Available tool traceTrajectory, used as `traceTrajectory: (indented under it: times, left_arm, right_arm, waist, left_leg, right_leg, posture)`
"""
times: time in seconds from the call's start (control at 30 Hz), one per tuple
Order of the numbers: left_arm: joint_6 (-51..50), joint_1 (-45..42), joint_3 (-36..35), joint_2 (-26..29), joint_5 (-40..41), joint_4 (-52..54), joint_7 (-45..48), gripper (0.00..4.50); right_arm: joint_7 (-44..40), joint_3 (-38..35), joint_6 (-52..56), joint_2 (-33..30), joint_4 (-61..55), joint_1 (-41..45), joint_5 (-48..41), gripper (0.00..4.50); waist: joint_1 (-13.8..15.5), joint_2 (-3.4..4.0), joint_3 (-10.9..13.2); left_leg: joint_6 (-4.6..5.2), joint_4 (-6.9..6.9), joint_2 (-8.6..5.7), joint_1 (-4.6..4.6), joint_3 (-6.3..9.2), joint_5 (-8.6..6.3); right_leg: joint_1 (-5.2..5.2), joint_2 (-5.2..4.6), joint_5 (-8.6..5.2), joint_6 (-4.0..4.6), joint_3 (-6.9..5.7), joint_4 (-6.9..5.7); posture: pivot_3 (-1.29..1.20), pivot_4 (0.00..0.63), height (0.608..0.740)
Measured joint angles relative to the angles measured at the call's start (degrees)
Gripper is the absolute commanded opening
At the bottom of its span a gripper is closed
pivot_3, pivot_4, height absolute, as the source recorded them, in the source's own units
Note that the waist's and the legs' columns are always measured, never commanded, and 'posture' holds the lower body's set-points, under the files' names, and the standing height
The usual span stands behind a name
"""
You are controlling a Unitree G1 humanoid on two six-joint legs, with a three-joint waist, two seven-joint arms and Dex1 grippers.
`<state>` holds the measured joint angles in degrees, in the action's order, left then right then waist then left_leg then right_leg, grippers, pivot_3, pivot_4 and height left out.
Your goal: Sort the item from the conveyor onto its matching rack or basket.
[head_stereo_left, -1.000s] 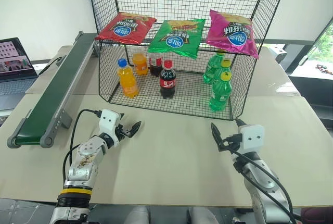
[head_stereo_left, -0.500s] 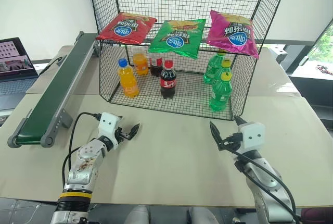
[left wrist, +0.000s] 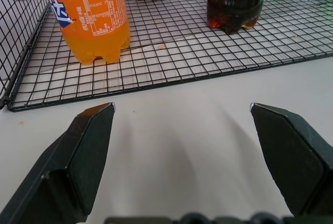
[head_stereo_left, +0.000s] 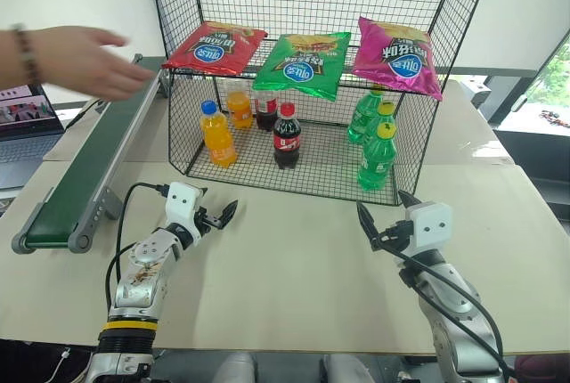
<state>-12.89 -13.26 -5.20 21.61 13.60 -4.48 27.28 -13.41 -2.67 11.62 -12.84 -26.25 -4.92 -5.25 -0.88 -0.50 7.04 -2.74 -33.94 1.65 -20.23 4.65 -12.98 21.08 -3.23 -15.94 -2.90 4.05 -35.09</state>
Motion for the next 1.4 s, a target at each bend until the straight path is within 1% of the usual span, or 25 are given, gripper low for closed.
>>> traceTrajectory:
  times: [0.53,0.7,0.8,1.2,1.4]
  left_arm:
    - [0.01,-1.76,-0.42,0.88,-0.09,-0.87,0.24,4.44]
    - [0.01,-0.63,-1.03,0.94,-0.1,-0.7,-0.74,4.44]
    - [0.0,-0.12,-1.13,0.94,-0.1,-0.45,-1.1,4.44]
    - [0.01,0.87,-2.59,1.3,0.08,0.14,-1.35,4.44]
    - [-1.7,3.51,-5.61,3.18,3.14,3.73,0.66,4.44]
  right_arm:
    - [1.02,0.67,0.0,0.6,1.04,0.88,0.46,4.5]
    - [0.49,0.87,0.0,0.31,1.31,2.05,0.39,4.5]
    - [0.06,0.84,0.0,0.25,2.13,2.05,0.38,4.5]
    - [-0.41,0.87,0.4,0.18,2.12,2.24,0.02,4.5]
    - [-1.98,1.02,1.16,-0.87,2.36,3.99,-0.59,4.5]
  waist:
    - [-0.06,0.01,0.0]
    - [0.01,0.0,-0.01]
    - [0.07,0.0,0.0]
    - [0.01,0.01,-0.01]
    - [-0.24,0.01,-0.01]
  left_leg:
    - [0.0,0.0,0.0,0.0,0.0,0.0]
    - [0.0,0.0,0.0,0.0,0.0,0.0]
    - [0.0,-0.01,0.0,0.0,0.0,0.0]
    - [0.0,-0.01,0.0,0.0,0.0,0.0]
    - [0.01,-0.01,0.04,0.01,0.0,0.0]
  right_leg:
    - [0.0,0.0,0.02,0.04,0.0,-0.02]
    - [0.0,0.0,0.04,0.07,0.0,-0.01]
    - [0.0,0.0,0.15,0.25,-0.01,-0.02]
    - [0.0,0.01,0.15,0.26,0.0,-0.02]
    - [0.01,0.03,0.16,0.27,0.0,-0.04]
  posture:
    - [0.0,0.15,0.738]
    - [0.0,0.15,0.738]
    - [0.0,0.15,0.738]
    - [0.0,0.15,0.738]
    - [0.0,0.15,0.738]
